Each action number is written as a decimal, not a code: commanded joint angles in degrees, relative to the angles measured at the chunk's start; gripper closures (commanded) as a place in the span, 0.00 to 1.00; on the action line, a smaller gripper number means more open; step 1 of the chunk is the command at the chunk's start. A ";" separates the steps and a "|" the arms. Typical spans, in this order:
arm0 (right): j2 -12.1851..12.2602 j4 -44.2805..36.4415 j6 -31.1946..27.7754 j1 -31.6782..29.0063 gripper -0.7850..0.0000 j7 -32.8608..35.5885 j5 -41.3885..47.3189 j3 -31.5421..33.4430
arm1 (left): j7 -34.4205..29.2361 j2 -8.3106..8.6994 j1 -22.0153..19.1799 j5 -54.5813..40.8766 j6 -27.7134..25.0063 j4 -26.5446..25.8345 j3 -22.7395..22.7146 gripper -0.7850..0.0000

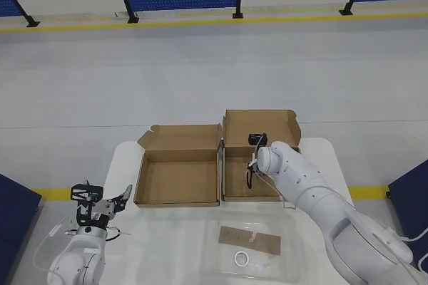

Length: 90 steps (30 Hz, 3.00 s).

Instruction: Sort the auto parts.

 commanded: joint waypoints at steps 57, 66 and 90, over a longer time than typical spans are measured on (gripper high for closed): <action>19.37 -61.10 -26.44 -48.91 0.00 38.64 41.51 62.83 | 0.00 0.00 0.00 0.00 0.00 0.00 0.00 0.00; 20.98 -62.69 -32.36 -58.27 0.00 41.36 55.25 71.62 | 0.00 0.00 0.00 0.00 0.00 0.00 0.00 0.00; 20.98 -62.69 -32.36 -58.27 0.00 41.36 55.25 71.62 | 0.00 0.00 0.00 0.00 0.00 0.00 0.00 0.00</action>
